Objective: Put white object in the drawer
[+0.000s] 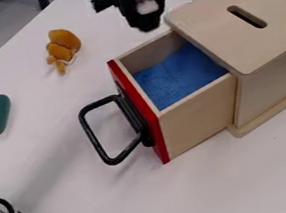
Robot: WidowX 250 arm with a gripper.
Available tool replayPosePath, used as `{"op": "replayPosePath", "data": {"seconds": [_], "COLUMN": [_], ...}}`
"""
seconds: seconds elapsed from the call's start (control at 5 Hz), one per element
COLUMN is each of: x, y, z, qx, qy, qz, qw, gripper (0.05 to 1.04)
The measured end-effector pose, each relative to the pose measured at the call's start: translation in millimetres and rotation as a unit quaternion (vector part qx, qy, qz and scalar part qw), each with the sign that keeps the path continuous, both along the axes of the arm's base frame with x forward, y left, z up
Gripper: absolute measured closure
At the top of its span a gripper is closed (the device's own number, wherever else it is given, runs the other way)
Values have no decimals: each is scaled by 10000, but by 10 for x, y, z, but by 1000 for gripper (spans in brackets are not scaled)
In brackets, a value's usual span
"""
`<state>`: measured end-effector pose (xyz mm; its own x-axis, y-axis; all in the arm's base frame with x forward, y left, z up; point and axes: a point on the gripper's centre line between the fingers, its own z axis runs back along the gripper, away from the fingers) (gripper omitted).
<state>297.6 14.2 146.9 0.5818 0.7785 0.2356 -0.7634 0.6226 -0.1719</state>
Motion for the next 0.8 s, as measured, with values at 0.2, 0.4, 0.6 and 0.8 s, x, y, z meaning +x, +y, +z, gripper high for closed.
{"op": "replayPosePath", "data": {"seconds": [0.2, 0.4, 0.6, 0.8], "x": [-194, -250, -214, -151], "y": [-160, -158, -118, -183], "z": [-126, -231, -409, -622], "qx": [2, 4, 152, 120], "qy": [177, 230, 387, 503], "qz": [-289, -298, -292, -396], "qw": [9994, 9993, 9987, 9979], "gripper": [689, 689, 689, 689]}}
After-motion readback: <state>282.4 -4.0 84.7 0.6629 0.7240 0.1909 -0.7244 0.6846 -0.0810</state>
